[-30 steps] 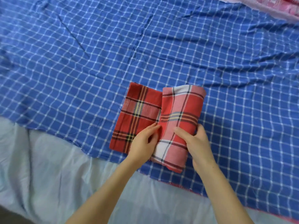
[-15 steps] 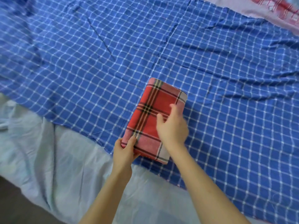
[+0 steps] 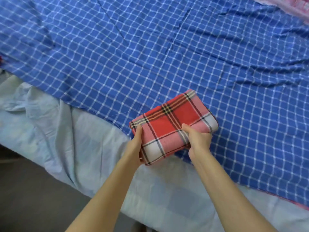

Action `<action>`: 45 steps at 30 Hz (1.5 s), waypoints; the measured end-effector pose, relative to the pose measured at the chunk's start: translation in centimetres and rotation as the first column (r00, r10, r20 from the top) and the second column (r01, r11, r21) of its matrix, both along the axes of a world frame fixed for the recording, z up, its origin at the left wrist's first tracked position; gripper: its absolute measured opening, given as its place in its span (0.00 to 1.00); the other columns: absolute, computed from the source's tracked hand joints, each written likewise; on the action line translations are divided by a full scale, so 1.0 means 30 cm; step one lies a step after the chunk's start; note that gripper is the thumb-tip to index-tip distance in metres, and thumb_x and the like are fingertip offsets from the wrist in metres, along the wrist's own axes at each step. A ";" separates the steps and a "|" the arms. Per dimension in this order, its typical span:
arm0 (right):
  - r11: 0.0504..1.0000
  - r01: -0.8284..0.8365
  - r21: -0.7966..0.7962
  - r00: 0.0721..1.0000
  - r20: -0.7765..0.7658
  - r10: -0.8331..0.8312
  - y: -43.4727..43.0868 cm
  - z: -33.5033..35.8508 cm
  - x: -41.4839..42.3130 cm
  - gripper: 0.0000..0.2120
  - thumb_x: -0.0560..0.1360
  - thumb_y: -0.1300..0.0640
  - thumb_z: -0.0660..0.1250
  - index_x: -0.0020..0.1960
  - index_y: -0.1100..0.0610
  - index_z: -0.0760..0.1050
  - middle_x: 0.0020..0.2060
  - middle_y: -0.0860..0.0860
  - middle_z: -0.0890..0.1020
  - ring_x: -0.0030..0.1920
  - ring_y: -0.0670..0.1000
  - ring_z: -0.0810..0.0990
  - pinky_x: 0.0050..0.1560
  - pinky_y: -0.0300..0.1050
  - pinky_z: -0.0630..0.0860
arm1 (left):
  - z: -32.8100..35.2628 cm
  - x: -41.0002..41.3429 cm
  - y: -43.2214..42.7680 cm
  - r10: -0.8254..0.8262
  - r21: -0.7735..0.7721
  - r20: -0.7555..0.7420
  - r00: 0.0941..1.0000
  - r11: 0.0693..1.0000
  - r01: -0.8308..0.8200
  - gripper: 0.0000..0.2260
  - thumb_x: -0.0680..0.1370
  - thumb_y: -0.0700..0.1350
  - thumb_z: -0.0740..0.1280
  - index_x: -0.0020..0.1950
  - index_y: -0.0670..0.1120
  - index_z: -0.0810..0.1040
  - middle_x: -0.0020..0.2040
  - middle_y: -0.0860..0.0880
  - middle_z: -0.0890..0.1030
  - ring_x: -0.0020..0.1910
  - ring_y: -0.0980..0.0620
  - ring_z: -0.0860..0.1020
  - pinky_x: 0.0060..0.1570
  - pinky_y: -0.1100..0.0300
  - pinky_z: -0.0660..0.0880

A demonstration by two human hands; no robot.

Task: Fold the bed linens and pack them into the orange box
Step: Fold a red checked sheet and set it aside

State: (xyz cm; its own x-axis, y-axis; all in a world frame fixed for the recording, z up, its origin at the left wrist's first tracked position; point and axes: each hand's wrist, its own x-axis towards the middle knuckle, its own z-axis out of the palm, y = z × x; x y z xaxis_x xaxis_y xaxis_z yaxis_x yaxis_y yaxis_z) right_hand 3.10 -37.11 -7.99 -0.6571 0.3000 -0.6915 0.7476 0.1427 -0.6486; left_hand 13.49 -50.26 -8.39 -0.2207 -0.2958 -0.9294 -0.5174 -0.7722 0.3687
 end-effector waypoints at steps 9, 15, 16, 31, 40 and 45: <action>0.901 0.302 -0.312 0.919 0.347 -0.188 0.334 0.074 0.457 0.15 0.74 0.57 0.68 0.59 0.54 0.72 0.49 0.54 0.79 0.48 0.54 0.78 0.54 0.51 0.72 | 0.011 0.201 0.116 -0.410 -0.279 0.231 0.882 0.841 0.464 0.32 0.71 0.69 0.62 0.54 0.40 0.77 0.50 0.45 0.79 0.49 0.46 0.77 0.55 0.54 0.74; 0.964 0.053 -0.260 0.952 0.304 0.030 0.432 0.066 0.301 0.27 0.59 0.45 0.75 0.55 0.58 0.80 0.47 0.56 0.85 0.46 0.56 0.84 0.45 0.49 0.78 | -0.018 0.206 0.152 -0.440 -0.446 0.359 0.823 0.694 0.566 0.25 0.76 0.66 0.56 0.44 0.43 0.73 0.40 0.48 0.77 0.42 0.47 0.75 0.45 0.56 0.71; 0.963 0.041 -0.265 0.943 0.329 0.050 0.434 0.050 0.284 0.27 0.61 0.47 0.75 0.56 0.59 0.79 0.47 0.56 0.85 0.46 0.57 0.84 0.44 0.49 0.79 | -0.027 0.210 0.155 -0.424 -0.467 0.360 0.831 0.689 0.554 0.26 0.76 0.67 0.56 0.42 0.43 0.74 0.39 0.48 0.78 0.41 0.46 0.76 0.44 0.55 0.72; 0.897 -0.333 -0.292 0.924 0.089 0.372 0.236 0.523 0.332 0.13 0.69 0.54 0.74 0.50 0.59 0.82 0.42 0.55 0.86 0.42 0.56 0.85 0.45 0.49 0.80 | 0.474 0.459 0.006 -0.141 -0.740 0.220 0.965 0.621 0.259 0.24 0.78 0.59 0.61 0.28 0.44 0.64 0.26 0.48 0.68 0.27 0.51 0.66 0.28 0.58 0.62; 0.678 -0.614 -0.403 0.774 -0.143 0.616 -0.390 0.867 0.481 0.08 0.72 0.57 0.72 0.43 0.62 0.82 0.36 0.56 0.85 0.35 0.54 0.84 0.39 0.47 0.80 | 0.854 0.798 -0.505 0.098 -0.785 0.066 0.993 0.619 -0.009 0.26 0.75 0.62 0.63 0.29 0.42 0.69 0.28 0.45 0.71 0.28 0.50 0.69 0.28 0.58 0.62; 0.606 -0.693 -0.390 0.706 -0.197 0.680 -0.767 0.884 0.594 0.13 0.72 0.56 0.72 0.47 0.67 0.80 0.41 0.59 0.85 0.38 0.56 0.83 0.39 0.47 0.80 | 0.930 0.992 -0.835 0.145 -0.619 -0.069 0.987 0.770 -0.156 0.21 0.72 0.63 0.67 0.39 0.44 0.80 0.38 0.47 0.83 0.40 0.48 0.81 0.39 0.56 0.76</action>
